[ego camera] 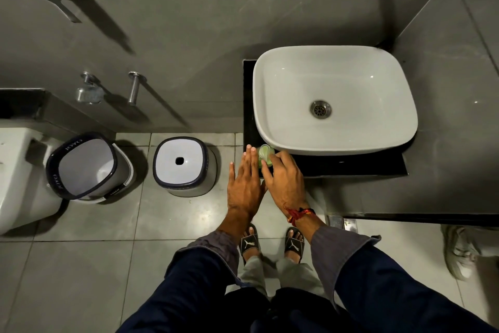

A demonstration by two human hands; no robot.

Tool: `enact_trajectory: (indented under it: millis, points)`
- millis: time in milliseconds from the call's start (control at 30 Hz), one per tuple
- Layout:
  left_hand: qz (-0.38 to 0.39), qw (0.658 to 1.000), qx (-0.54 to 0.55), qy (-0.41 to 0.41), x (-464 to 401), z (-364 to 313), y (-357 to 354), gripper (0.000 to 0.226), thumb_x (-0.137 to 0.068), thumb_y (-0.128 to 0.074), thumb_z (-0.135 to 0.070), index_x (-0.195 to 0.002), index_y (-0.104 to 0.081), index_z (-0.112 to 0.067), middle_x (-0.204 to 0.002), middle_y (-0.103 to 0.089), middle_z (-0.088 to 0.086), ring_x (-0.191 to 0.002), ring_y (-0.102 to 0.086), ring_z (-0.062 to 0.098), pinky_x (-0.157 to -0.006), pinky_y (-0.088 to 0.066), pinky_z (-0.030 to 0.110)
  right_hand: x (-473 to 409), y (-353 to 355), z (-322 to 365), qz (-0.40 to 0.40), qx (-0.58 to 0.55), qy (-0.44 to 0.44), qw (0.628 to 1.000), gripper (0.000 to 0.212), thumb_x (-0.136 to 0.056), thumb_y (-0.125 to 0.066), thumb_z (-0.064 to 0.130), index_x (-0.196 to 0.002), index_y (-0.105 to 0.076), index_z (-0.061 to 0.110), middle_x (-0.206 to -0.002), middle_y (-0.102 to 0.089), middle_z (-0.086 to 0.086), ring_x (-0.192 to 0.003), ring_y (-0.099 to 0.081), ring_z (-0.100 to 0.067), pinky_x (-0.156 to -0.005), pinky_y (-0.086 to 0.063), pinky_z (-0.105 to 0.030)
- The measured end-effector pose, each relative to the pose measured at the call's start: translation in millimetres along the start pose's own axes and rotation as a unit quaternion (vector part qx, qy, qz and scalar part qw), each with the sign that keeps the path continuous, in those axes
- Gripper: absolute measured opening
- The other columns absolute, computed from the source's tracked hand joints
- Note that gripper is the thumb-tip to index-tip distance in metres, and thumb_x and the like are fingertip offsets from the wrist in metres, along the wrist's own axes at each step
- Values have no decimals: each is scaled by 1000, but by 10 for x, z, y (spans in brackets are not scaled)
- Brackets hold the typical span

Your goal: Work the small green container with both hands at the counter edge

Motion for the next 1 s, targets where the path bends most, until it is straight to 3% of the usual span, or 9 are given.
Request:
enact_trajectory:
  millis: [100, 200, 300, 367, 600, 733, 900, 1000]
  points:
    - [-1, 1000, 2, -5, -2, 1, -6, 88, -100, -28, -58, -159, 16, -9, -170, 15, 9, -158, 5, 22, -129, -7, 51, 44, -39, -60, -5, 3, 21, 1000, 27, -93, -68, 22, -111, -68, 2, -100, -67, -15, -91, -68, -27, -76, -64, -36]
    - [-6, 1000, 10, -4, -10, 10, 9, 96, -100, -37, -62, -159, 16, -9, -171, 14, 9, -158, 4, 22, -129, -6, 49, 73, -83, -210, 26, -41, -4, 999, 40, -93, -66, 21, -129, -61, 4, -124, -67, -17, -109, -68, -29, -91, -61, -37]
    - [-25, 999, 33, -1, 15, 11, 43, 91, -102, -32, -62, -159, 15, -9, -171, 13, 8, -158, 4, 21, -129, -7, 48, 79, -164, -300, 111, -42, 9, 993, 54, -99, -58, 22, -148, -42, 10, -155, -45, -11, -126, -61, -27, -105, -54, -39]
    - [-22, 999, 39, -11, 41, -7, 43, 86, -104, -30, -59, -159, 15, -11, -171, 13, 7, -158, 2, 21, -129, -10, 48, 76, -206, -300, 147, -38, 17, 988, 58, -100, -54, 23, -153, -32, 13, -163, -31, -5, -131, -57, -25, -110, -49, -37]
    - [-15, 990, 134, -47, -26, 71, 139, 85, -105, -48, -34, -159, 13, -9, -171, 14, 8, -159, -2, 22, -126, -24, 45, 67, -264, -165, 181, -21, 22, 983, 63, -102, -50, 19, -156, -20, 9, -166, -20, -9, -135, -53, -27, -112, -47, -37]
    - [-26, 979, 196, -54, -75, 195, 177, 84, -104, -51, -24, -160, 10, -8, -171, 10, 10, -158, -6, 24, -123, -33, 44, -24, -317, -86, 185, -7, 35, 982, 64, -99, -50, 12, -156, -21, 7, -166, -19, -12, -128, -59, -29, -105, -53, -38]
    - [-39, 979, 190, -57, -189, 314, 199, 88, -98, -52, -4, -159, 11, -9, -171, 8, 9, -158, -7, 24, -121, -36, 47, -139, -400, -48, 195, 9, 42, 980, 71, -95, -53, 5, -157, -18, 9, -167, -15, -9, -115, -67, -31, -95, -60, -39]
    - [-45, 982, 176, -56, -196, 328, 188, 92, -96, -54, -2, -159, 12, -10, -171, 9, 8, -158, -10, 26, -123, -31, 45, -145, -436, -46, 193, 18, 57, 979, 74, -93, -54, 1, -157, -17, 8, -167, -15, -10, -130, -57, -31, -100, -57, -39]
Point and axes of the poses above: each hand's wrist, its own x-axis away from the middle knuckle, its own y-axis out of the back of the hand, z = x × y, the point moved 4 cm from there along -x, towards the middle knuckle
